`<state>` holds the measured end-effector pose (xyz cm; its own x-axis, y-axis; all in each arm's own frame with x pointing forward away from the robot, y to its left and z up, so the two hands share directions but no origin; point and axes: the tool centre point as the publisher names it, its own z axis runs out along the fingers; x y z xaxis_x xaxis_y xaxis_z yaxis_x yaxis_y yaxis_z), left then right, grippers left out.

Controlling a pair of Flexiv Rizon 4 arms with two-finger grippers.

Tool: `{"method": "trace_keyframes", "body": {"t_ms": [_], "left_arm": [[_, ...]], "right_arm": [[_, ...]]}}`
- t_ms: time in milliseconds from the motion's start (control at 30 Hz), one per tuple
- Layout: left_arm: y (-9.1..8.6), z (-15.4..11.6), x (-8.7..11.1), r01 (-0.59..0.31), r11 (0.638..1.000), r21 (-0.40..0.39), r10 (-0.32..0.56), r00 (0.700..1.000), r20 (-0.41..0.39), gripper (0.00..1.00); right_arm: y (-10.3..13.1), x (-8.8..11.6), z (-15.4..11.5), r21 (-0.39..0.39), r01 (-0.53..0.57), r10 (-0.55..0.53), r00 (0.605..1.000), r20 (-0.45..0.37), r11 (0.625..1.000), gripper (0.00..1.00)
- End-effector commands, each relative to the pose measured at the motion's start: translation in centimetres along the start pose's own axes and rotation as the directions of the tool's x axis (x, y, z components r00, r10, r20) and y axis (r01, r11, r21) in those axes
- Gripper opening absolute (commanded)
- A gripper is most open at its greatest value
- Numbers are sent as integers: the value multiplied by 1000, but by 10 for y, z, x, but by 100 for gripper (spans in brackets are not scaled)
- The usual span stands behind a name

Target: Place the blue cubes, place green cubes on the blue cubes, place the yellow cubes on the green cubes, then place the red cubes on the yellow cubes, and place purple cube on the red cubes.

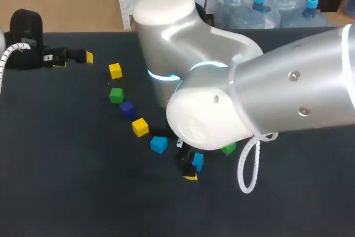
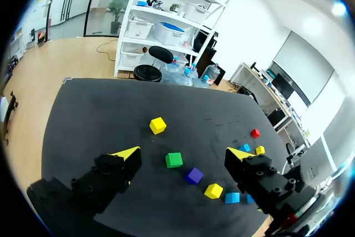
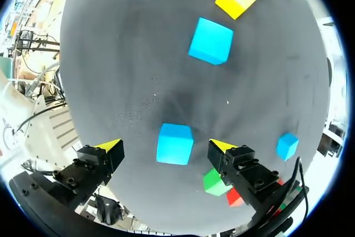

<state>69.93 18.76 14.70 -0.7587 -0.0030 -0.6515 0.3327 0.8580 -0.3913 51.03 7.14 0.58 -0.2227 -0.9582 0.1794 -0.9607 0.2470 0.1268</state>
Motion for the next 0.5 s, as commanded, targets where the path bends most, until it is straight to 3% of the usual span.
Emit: {"method": "trace_keyframes", "body": {"t_ms": [33, 133, 267, 333, 500], "left_arm": [[-2, 0, -1, 2, 1000, -9, -2, 1000, -6, 100], [-2, 0, -1, 2, 1000, -9, -2, 1000, -6, 100], [-2, 0, -1, 2, 1000, -9, -2, 1000, -6, 100], [-2, 0, -1, 2, 1000, -9, -2, 1000, -6, 100], [-2, 0, -1, 2, 1000, -9, -2, 1000, -6, 100]], "right_arm": [[-3, -5, 5, -7, 8, -8, 1000, -6, 1000, 96], [-4, -6, 4, -7, 12, -12, 1000, -10, 1000, 45], [-4, -8, 0, 5, 21, -21, 999, -24, 1000, 19], [-5, -9, -2, 15, 31, -31, 999, -37, 999, 0], [-6, -13, -4, 34, 56, -54, 996, -69, 998, 0]]}}
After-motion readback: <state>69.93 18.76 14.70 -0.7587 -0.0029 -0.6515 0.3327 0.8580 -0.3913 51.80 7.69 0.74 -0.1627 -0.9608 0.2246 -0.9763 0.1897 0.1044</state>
